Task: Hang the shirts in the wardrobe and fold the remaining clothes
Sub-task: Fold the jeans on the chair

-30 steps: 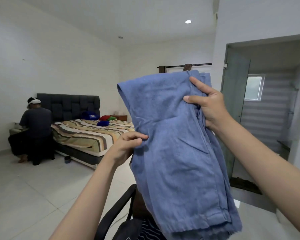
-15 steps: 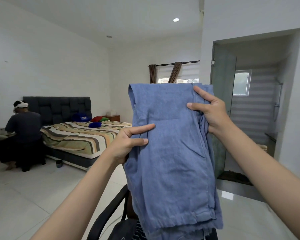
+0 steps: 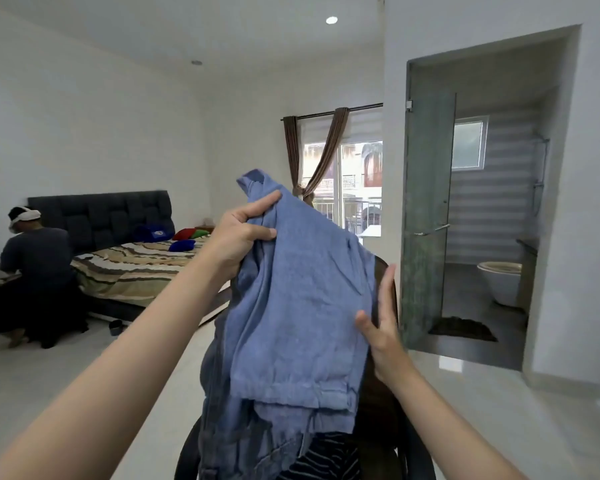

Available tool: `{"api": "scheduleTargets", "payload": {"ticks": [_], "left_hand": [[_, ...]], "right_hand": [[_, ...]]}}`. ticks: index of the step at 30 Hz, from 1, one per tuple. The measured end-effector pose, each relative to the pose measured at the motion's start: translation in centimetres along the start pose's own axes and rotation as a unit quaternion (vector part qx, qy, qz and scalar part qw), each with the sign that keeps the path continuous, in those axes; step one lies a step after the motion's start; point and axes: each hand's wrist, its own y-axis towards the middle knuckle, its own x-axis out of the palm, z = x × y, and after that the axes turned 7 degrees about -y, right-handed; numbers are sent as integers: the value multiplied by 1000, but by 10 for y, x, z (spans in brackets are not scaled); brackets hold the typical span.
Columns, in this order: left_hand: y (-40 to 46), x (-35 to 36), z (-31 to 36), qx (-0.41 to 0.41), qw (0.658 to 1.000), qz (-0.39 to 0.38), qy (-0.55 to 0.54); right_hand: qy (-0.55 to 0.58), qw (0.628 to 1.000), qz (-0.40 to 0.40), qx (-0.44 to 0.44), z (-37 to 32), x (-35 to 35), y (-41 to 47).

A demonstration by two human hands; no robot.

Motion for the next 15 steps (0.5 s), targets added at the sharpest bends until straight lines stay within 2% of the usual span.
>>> {"api": "scheduleTargets", "payload": {"ticks": [3, 7, 12, 15], "left_hand": [[0, -9, -4, -25, 1000, 17, -4], [-3, -33, -4, -47, 998, 43, 15], [-10, -64, -7, -104, 992, 10, 69], [-10, -76, -6, -145, 984, -31, 96]], "right_hand": [[-59, 996, 8, -58, -7, 15, -4], [-33, 996, 0, -82, -27, 19, 15], [66, 994, -75, 39, -44, 13, 38], [88, 991, -51, 83, -44, 15, 45]]}}
